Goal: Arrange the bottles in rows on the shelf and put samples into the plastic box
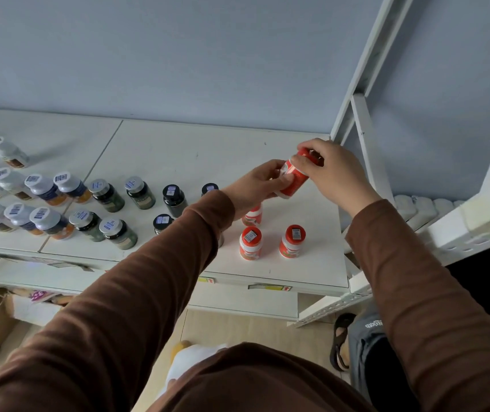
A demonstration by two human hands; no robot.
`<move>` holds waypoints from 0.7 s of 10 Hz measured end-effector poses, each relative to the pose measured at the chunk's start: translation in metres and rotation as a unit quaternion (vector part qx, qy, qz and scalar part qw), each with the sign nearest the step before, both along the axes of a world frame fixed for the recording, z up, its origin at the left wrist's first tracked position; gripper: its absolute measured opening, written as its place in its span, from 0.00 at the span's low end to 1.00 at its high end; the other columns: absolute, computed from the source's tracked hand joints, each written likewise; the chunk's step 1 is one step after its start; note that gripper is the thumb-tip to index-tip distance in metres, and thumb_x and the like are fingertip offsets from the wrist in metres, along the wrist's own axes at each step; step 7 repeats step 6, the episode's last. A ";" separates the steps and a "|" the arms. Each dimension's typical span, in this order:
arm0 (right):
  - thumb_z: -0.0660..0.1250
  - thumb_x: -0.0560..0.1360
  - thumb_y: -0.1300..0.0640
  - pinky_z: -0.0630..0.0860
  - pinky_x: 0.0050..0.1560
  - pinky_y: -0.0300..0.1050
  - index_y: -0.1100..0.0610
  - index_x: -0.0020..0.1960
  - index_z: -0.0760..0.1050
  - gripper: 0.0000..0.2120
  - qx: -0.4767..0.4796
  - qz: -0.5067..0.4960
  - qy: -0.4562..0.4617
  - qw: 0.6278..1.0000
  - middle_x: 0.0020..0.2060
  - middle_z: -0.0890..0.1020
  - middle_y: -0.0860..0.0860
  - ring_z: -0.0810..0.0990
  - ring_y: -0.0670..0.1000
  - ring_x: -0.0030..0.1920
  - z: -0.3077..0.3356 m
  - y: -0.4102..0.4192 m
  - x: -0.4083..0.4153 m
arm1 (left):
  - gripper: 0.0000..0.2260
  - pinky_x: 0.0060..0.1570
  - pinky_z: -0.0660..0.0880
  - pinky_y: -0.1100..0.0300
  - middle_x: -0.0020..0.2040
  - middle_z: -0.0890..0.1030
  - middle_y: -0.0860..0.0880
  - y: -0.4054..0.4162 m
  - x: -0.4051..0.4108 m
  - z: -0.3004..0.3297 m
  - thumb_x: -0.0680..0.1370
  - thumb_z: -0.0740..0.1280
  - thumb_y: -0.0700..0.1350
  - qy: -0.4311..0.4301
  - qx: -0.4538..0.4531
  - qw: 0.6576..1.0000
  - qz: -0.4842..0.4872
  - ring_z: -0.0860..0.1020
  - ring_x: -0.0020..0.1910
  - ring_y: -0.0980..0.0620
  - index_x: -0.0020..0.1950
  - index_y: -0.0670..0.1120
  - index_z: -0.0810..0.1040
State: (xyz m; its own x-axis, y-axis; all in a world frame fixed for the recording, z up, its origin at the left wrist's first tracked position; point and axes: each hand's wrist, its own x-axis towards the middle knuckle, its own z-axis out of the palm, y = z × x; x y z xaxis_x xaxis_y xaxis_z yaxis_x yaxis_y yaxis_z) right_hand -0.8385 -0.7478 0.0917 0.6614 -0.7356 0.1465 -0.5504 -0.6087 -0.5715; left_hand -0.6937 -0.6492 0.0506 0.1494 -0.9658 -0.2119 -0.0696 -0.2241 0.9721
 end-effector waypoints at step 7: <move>0.68 0.75 0.60 0.73 0.63 0.49 0.52 0.67 0.72 0.21 -0.059 0.059 0.219 0.972 0.62 0.76 0.54 0.75 0.57 0.61 -0.090 -0.004 0.012 | 0.18 0.60 0.69 0.55 0.64 0.75 0.48 0.026 0.021 -0.004 0.78 0.66 0.49 -0.420 0.020 0.905 0.057 0.72 0.62 0.48 0.67 0.51 0.73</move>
